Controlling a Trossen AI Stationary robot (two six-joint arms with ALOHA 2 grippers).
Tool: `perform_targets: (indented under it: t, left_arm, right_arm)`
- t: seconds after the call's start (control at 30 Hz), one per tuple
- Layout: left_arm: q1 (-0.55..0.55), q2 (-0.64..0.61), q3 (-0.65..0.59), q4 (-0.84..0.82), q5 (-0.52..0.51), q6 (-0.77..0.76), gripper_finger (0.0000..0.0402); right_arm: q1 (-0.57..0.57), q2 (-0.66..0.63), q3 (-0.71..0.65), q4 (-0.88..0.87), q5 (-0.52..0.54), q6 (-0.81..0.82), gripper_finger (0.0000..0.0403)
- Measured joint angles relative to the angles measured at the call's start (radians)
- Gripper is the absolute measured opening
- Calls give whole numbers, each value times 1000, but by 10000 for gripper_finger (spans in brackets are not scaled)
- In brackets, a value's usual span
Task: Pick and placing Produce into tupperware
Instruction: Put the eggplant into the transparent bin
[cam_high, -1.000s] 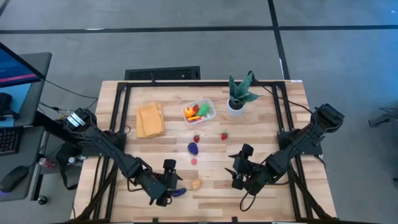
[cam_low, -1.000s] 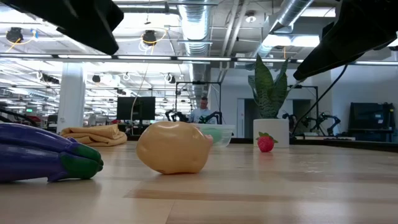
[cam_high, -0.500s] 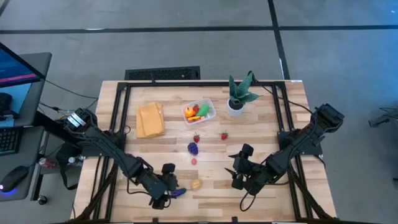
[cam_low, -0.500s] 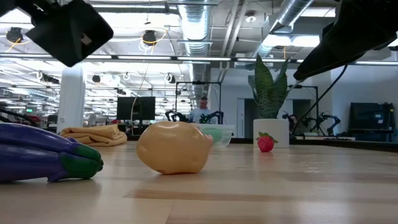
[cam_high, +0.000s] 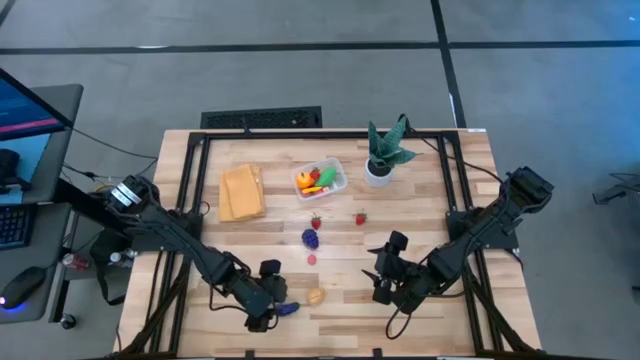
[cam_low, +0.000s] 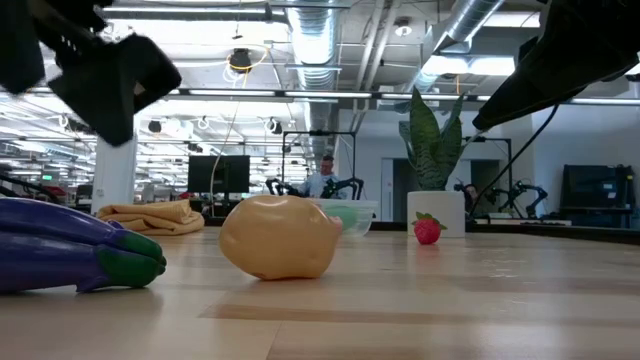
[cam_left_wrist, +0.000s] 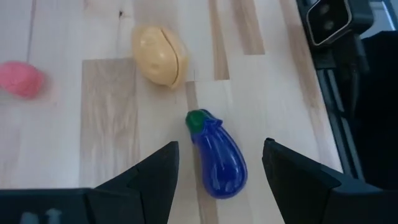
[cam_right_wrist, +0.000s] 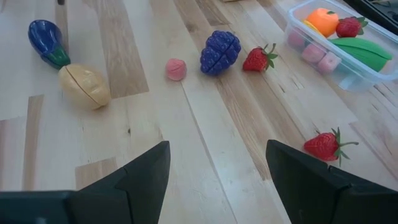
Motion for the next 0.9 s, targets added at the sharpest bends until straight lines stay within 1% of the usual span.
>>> perform_targets:
  t: [0.1,0.23,0.3,0.5,0.63,0.7,0.9]
  left_arm:
    - [5,42,0,18,3,-1,220]
    - [6,86,0,39,39,-1,220]
    - [6,91,-1,38,54,0,220]
    - [6,89,0,53,51,0,220]
    - [6,106,-2,57,56,0,220]
    - [6,117,1,91,64,0,220]
    - [9,137,-1,90,73,4,220]
  right_arm:
    - [0,0,0,0,0,0,260]
    - [0,0,0,-3,0,1,260]
    - [0,0,0,-3,0,1,260]
    - [0,0,0,-3,0,1,260]
    - [0,0,0,-3,0,1,260]
    - [0,0,0,-7,0,7,260]
    - [0,0,-20,17,0,8,260]
